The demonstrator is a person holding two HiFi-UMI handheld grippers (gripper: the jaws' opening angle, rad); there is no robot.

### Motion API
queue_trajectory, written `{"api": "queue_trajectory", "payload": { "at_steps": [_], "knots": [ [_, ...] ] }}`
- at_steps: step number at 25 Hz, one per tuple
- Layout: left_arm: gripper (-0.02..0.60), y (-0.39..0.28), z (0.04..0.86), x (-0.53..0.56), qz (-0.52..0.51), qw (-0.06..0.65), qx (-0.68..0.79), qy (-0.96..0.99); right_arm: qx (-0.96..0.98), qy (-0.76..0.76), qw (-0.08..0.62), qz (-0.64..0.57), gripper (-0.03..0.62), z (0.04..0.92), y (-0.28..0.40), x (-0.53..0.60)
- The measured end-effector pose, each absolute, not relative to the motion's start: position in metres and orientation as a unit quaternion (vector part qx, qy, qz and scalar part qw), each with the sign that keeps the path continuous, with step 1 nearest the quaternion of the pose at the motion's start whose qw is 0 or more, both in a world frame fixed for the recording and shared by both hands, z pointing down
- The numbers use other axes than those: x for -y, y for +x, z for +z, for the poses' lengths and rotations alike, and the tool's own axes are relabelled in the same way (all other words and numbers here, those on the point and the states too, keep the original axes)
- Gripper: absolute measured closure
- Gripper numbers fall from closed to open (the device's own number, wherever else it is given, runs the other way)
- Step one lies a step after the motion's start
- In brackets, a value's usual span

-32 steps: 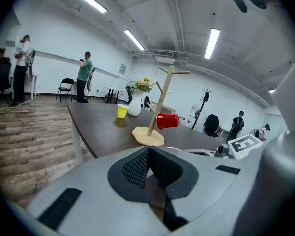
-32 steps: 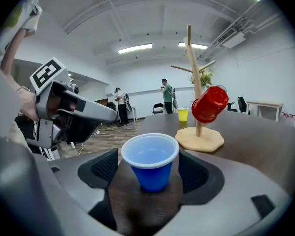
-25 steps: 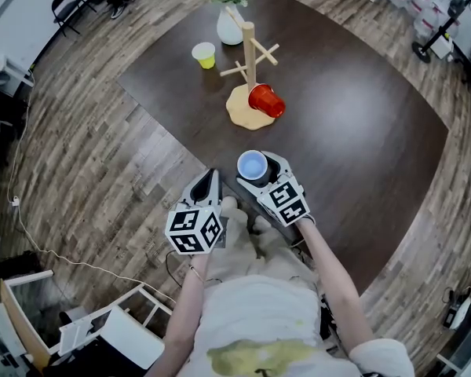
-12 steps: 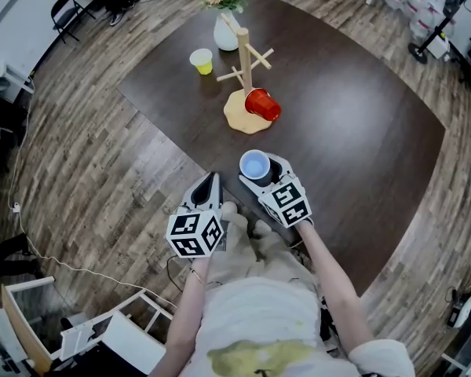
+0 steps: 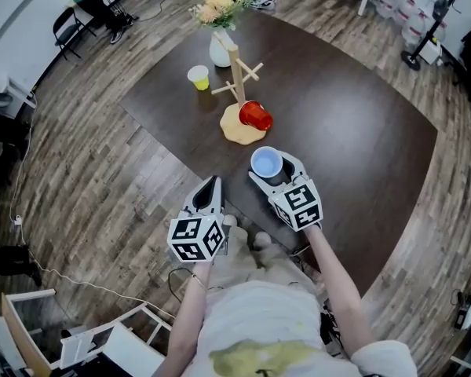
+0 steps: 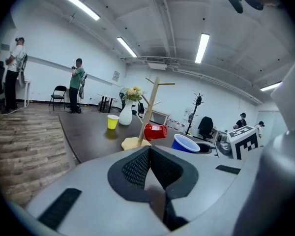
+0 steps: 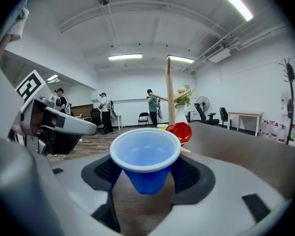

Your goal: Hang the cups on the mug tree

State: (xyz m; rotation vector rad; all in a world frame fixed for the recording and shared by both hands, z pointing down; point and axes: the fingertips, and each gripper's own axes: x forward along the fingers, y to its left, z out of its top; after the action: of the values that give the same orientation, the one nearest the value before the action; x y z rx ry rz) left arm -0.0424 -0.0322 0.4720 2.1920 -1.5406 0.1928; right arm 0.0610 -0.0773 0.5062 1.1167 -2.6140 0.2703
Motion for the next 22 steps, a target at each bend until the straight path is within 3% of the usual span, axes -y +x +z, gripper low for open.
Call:
{"api": "queue_trajectory", "payload": {
  "at_steps": [22],
  "knots": [
    [0.558, -0.027, 0.418, 0.066, 0.049, 0.198, 0.514, 0.833, 0.867, 0.475, 0.148, 0.014, 0.283, 0.432, 0.11, 0.135]
  ]
}}
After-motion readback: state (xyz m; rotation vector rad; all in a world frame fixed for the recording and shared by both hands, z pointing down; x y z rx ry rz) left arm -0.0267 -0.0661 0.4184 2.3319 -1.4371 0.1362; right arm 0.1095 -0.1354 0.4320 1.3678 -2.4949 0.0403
